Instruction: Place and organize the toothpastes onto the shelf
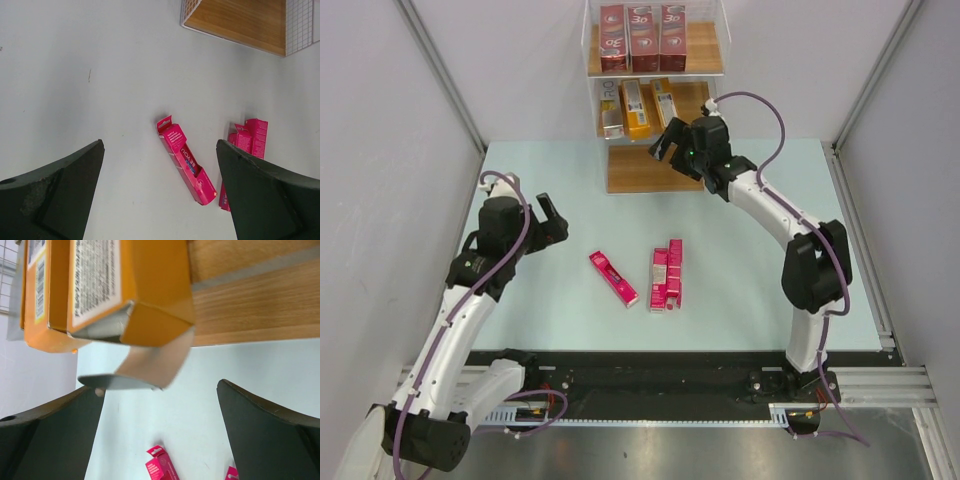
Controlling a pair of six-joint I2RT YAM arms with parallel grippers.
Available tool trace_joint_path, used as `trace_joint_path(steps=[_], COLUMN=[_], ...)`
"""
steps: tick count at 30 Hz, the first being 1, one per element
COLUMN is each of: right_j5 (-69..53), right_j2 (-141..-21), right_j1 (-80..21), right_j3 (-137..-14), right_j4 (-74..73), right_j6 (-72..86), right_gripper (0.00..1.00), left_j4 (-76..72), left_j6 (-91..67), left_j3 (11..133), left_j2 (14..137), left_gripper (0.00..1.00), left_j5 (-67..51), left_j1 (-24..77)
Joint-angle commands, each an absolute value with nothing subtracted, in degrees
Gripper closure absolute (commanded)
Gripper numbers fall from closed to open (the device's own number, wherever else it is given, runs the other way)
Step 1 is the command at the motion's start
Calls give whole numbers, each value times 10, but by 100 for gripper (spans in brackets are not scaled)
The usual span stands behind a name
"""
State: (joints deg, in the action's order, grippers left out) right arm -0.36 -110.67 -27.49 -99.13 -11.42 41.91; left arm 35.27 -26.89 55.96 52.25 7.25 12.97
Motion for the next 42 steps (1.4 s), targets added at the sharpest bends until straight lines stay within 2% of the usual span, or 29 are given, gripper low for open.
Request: trace_joint_path(steps=[1, 12, 22, 28, 34, 42], right_j5=[7, 35, 144, 196, 218, 100], right_j2=[-1040, -941, -811, -751, -756, -838], right_j1=[-272, -289, -375, -462, -562, -606], right_j3=[-957, -880, -753, -670, -628, -628], right_j4=[-89, -135, -240, -274, -258, -155], right_j6=[404, 345, 260, 243, 226, 197], right_gripper=[1, 0, 0, 3, 4, 8], left_j4=[345, 312, 236, 229, 234, 258], left_j6=[-266, -271, -291, -295, -292, -285], left_j3=[555, 541, 501, 489, 492, 522], left_j2=[506, 514, 533, 540, 556, 584], left_gripper=[0, 0, 0, 0, 0, 0], left_j5=[66, 7, -100, -102, -98, -118], left_j1=[133, 133, 133, 133, 133, 132])
